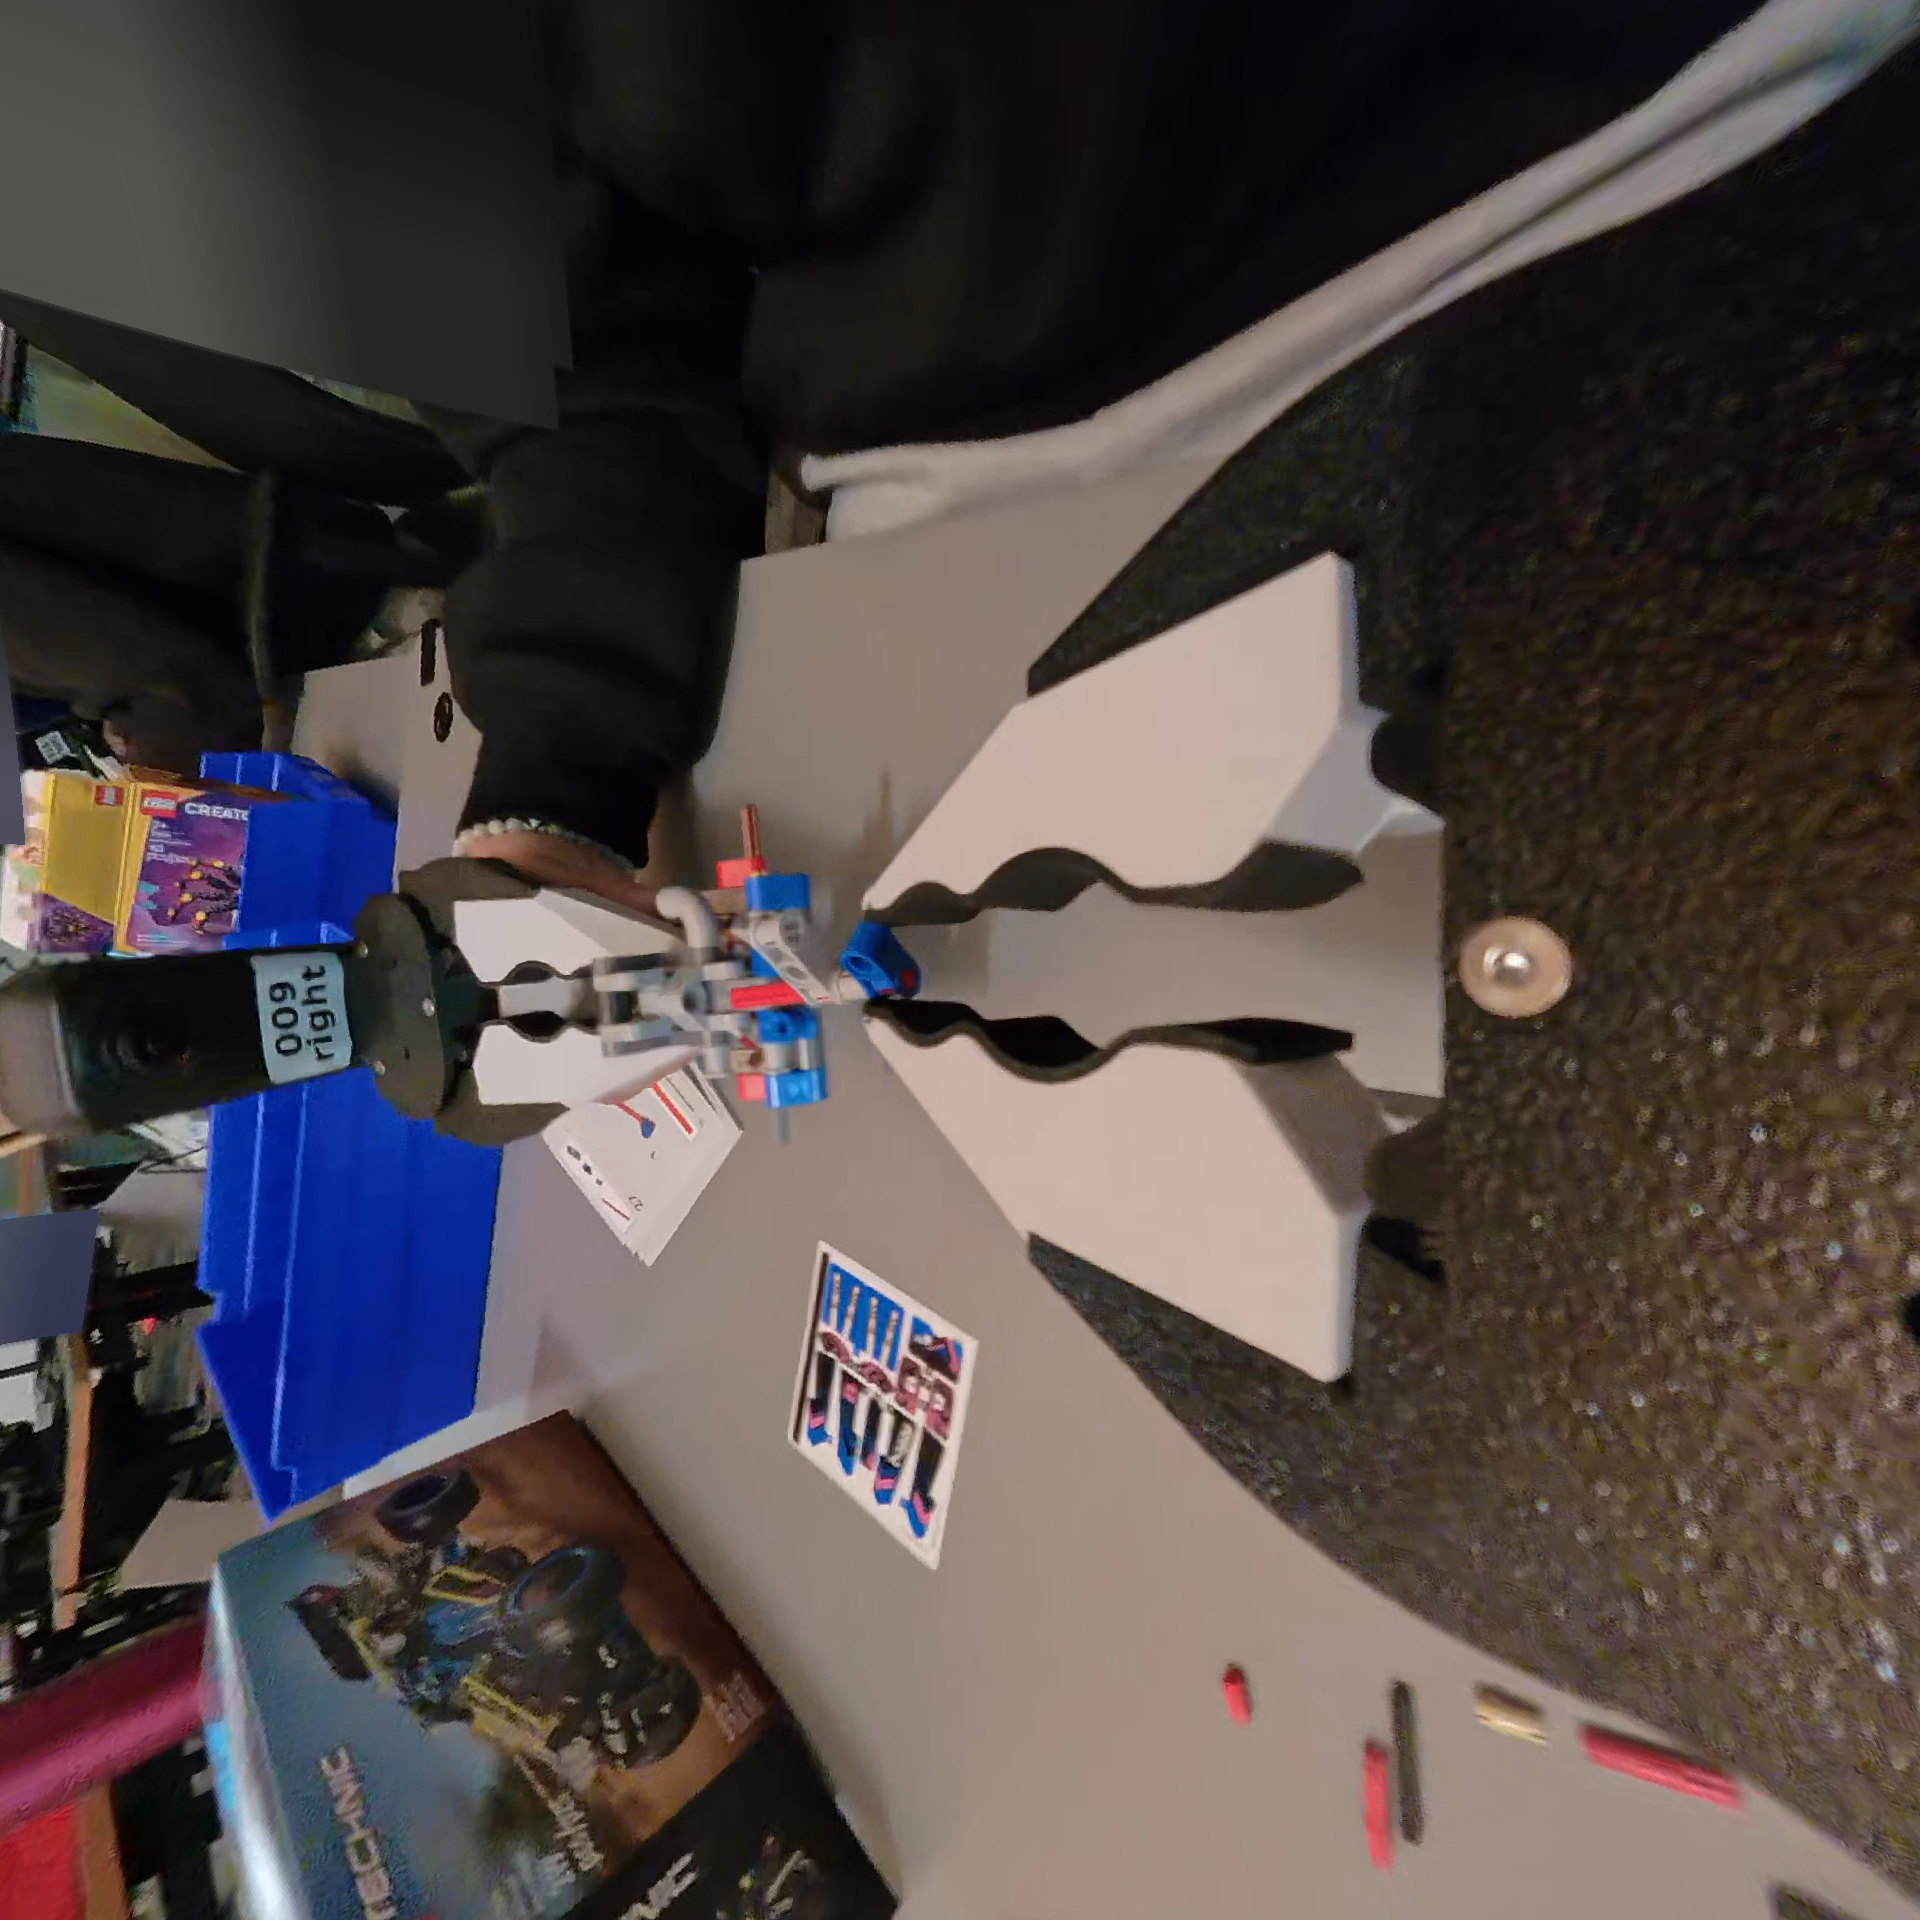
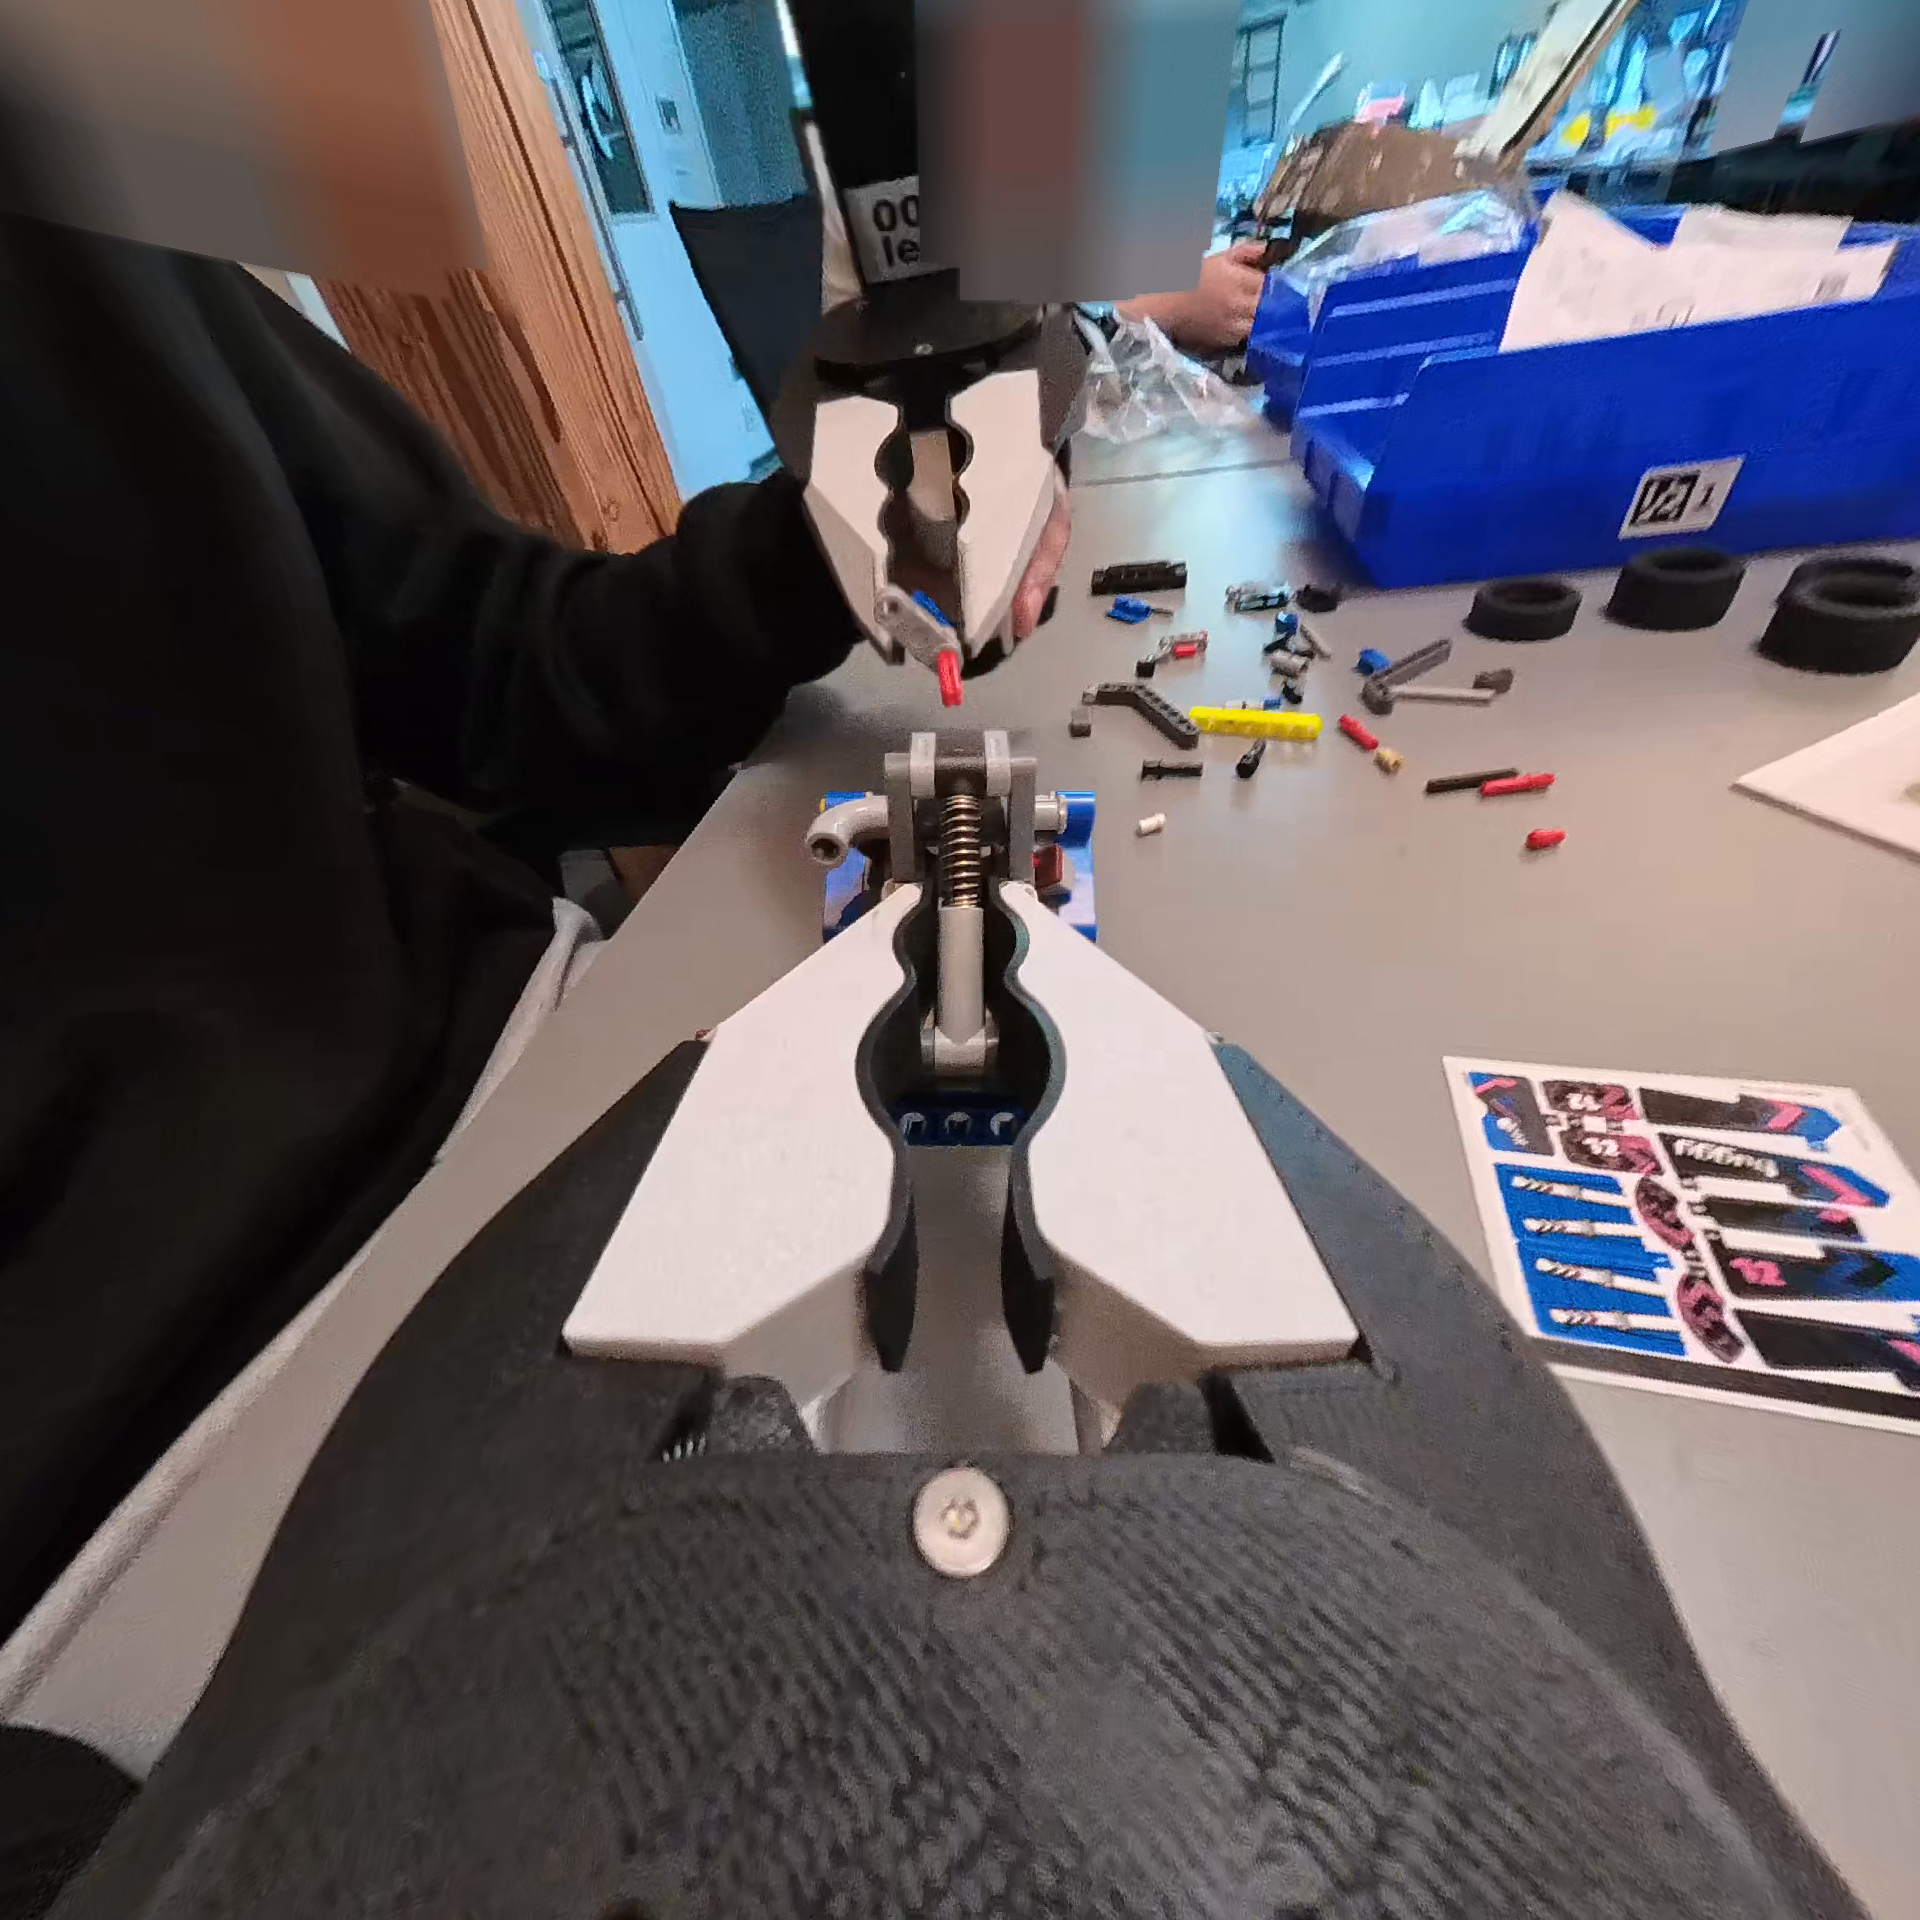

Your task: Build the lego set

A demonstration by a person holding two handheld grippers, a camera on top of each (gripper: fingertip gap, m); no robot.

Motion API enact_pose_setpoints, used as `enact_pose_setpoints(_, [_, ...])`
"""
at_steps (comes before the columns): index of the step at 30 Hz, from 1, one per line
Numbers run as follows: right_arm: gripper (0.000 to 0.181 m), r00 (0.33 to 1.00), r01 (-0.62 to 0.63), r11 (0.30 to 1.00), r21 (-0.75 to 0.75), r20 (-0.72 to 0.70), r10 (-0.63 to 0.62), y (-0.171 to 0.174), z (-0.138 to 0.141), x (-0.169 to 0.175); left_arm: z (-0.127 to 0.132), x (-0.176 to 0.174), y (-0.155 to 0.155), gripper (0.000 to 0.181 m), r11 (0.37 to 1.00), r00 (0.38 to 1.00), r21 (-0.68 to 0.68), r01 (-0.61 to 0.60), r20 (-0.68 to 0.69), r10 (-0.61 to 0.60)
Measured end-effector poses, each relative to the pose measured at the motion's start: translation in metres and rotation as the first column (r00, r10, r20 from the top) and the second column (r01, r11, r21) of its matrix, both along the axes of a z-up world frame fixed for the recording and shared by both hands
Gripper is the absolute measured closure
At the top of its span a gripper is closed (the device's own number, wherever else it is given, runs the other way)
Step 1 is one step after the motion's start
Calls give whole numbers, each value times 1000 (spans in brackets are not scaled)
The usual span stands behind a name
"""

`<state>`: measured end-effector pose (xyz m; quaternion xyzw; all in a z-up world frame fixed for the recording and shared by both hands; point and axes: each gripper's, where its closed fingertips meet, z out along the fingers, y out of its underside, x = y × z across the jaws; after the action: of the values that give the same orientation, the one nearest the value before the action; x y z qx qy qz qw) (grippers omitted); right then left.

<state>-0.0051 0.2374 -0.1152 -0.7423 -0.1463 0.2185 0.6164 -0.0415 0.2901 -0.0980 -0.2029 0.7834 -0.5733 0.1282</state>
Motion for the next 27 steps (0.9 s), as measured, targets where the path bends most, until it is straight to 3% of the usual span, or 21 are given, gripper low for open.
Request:
enact_pose_setpoints(9, [176, 993, -56, 976, 208, 113, 33, -4, 21, -16, 11, -16, 8, 170, 992, 961, -123, 5, -275, -39])
enact_pose_setpoints(16, [176, 986, -87, 942, 325, 160, 36, -11, 36, -23, 13, -26, -5, 170, 991, 941, -124, 43, -327, -82])
enact_pose_setpoints(27, [176, 981, -118, 949, 294, 182, 66, -9, 29, -30, 19, -29, -10, 170, 987, 933, -155, 51, -345, -103])
